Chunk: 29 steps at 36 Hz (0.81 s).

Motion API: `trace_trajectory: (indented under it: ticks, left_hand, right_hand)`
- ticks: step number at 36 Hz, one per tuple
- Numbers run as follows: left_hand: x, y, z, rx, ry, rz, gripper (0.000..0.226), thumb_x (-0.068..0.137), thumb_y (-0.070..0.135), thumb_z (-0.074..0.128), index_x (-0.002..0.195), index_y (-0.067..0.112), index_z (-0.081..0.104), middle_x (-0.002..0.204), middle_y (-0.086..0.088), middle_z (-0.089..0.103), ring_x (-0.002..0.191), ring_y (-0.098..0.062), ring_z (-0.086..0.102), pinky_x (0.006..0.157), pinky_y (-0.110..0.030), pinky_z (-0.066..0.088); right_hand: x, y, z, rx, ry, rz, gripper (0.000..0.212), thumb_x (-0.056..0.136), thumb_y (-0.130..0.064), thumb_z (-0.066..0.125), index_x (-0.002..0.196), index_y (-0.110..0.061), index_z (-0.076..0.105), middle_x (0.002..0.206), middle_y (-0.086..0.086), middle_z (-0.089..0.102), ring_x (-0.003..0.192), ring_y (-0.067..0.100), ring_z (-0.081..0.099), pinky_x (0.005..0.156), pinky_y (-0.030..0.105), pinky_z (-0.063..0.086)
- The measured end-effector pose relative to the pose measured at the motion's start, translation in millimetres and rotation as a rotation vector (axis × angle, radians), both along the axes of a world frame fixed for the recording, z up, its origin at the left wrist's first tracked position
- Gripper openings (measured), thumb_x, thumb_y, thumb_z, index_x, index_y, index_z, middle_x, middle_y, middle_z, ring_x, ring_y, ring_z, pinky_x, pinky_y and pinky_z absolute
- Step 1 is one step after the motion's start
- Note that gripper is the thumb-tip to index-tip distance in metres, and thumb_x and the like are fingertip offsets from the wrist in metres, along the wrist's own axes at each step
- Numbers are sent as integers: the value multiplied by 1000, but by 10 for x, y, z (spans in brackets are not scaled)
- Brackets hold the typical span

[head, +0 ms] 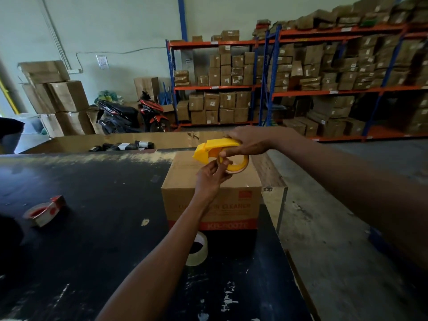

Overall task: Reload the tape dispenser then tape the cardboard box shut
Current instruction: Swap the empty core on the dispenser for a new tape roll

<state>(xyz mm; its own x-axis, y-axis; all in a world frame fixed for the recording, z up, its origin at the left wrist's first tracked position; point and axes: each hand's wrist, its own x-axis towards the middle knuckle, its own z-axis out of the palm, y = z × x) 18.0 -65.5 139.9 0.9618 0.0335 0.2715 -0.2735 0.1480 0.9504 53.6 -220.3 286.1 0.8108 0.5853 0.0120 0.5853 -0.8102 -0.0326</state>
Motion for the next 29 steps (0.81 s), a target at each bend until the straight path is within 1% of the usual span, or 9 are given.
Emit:
trace_trajectory:
  ticks: [2, 4, 6, 11, 13, 17, 19, 24, 29]
  left_hand:
    - [-4, -13, 1, 13, -8, 2, 32, 99, 30, 64, 118, 5, 71, 110, -6, 79, 105, -17, 75, 91, -33, 61]
    - [-23, -35, 3, 6, -8, 12, 32, 98, 29, 65, 118, 5, 71, 108, -6, 79, 103, -15, 76, 88, -30, 62]
    - [-47, -68, -15, 15, -11, 19, 33, 97, 28, 67, 121, 5, 69, 110, -6, 78, 104, -17, 75, 86, -29, 62]
    - [-107, -112, -107, 30, -17, 57, 44, 96, 29, 70, 129, 1, 66, 116, -11, 76, 108, -21, 74, 88, -31, 63]
    - [-104, -110, -115, 7, -1, 46, 47, 95, 28, 71, 132, 1, 64, 120, -12, 75, 111, -21, 73, 90, -31, 62]
    - [-136, -89, -149, 25, 16, 59, 49, 94, 24, 73, 135, 1, 62, 125, -12, 73, 117, -18, 70, 93, -30, 61]
    - [-147, -84, -176, 18, 23, 84, 52, 93, 23, 74, 137, -2, 60, 126, -15, 72, 118, -20, 69, 87, -26, 62]
    - [-253, -120, -127, 4, 28, 74, 44, 91, 24, 76, 128, 2, 64, 116, -13, 74, 108, -21, 74, 78, -22, 62]
    - [-377, -118, -164, -67, 83, -83, 34, 94, 20, 72, 123, 2, 66, 114, -13, 77, 106, -23, 75, 87, -30, 63]
  right_hand:
    - [-1, 34, 141, 1, 81, -49, 81, 90, -70, 53, 148, -15, 43, 140, 9, 53, 112, 21, 56, 92, 35, 49]
    - [35, 54, 276, 28, 162, -56, 76, 89, -64, 60, 146, -16, 47, 134, 8, 55, 106, 19, 58, 81, 31, 53]
    - [76, 58, 407, 32, 238, -65, 71, 88, -56, 68, 146, -18, 49, 136, 7, 53, 110, 20, 57, 76, 30, 55]
    - [136, 73, 626, -12, 306, -108, 67, 88, -45, 74, 146, -23, 50, 140, -1, 46, 98, 10, 52, 68, 27, 49]
    - [160, 84, 632, -13, 289, -116, 68, 87, -47, 74, 147, -26, 49, 146, 2, 45, 109, 15, 51, 74, 29, 49]
    - [154, 137, 621, -46, 245, -134, 70, 85, -53, 73, 147, -33, 48, 154, 4, 38, 135, 29, 41, 100, 43, 47]
    - [154, 152, 599, -48, 239, -142, 70, 84, -55, 73, 146, -33, 49, 154, 4, 39, 135, 30, 41, 104, 47, 45]
    - [165, 196, 517, -58, 240, -174, 67, 84, -56, 73, 143, -30, 52, 150, 5, 41, 128, 27, 45, 101, 45, 48]
    - [200, 172, 500, -44, 257, -202, 63, 87, -52, 72, 139, -27, 48, 146, 4, 42, 123, 25, 46, 104, 51, 46]
